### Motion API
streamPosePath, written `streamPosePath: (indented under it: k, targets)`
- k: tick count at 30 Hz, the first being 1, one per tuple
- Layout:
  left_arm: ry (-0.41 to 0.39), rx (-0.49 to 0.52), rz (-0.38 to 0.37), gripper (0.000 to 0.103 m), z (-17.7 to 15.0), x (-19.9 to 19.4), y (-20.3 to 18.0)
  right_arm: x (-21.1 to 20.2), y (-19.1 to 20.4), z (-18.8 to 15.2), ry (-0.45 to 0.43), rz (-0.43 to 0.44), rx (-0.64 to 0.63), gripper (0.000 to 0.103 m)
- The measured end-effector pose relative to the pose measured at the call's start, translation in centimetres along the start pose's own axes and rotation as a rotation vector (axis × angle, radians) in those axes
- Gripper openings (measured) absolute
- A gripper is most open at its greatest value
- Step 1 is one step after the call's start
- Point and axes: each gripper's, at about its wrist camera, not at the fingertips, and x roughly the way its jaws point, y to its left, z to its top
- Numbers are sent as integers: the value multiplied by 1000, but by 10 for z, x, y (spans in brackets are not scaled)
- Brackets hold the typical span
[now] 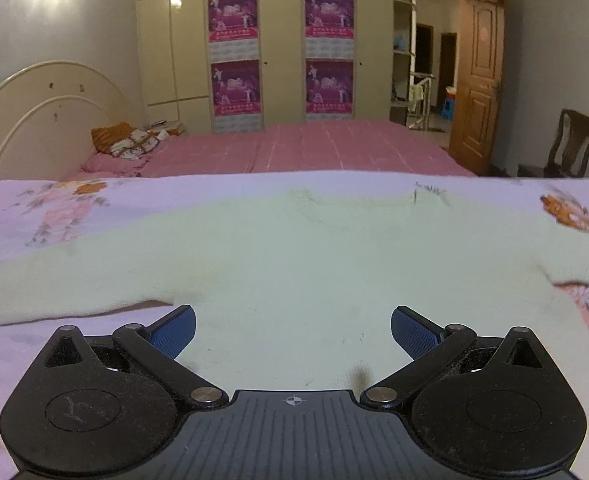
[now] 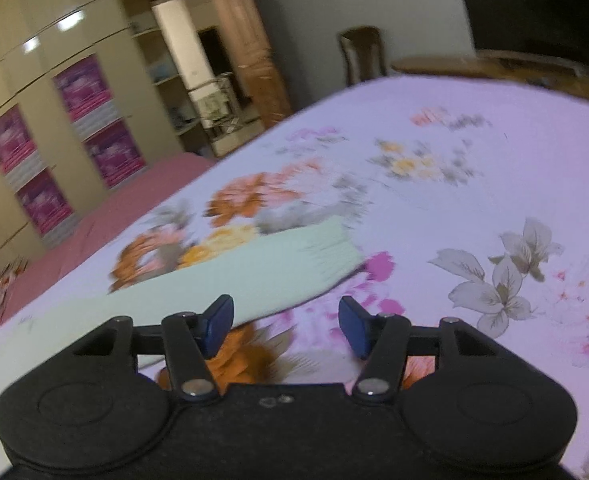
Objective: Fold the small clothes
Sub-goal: 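Reach the right gripper to the sweater's sleeve cuff and close on it, then carry the held sleeve across the sweater body and open the right gripper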
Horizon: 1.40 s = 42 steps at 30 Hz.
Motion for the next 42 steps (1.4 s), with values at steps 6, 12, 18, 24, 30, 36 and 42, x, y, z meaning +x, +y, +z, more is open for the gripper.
streamPosePath:
  k: [6,12,18,24,30,36,42]
  targets:
    - [27,-6,-8,103,-8,13,-3,25,-14,4,15,-1,52,50]
    - [41,-8,-3,103,-12,18,-5,36,-15,6,10,4,60,47]
    - [53,-9,4,103,-12,20,0,45,-17,14,14,-10,62,32]
    - [99,-44,-10,103,-13,21,10,50,-18,19,33,-28,32,11]
    - [134,-23,-16,103,-17,16,22,42,-3,23,21,-23,-11,5]
    - [150,-33,-21,103,-26,1,36,22,65,16,-5,70,-167,5]
    - [182,-102,55,103,-37,-12,67,12,164,-17,13,236,-315,5]
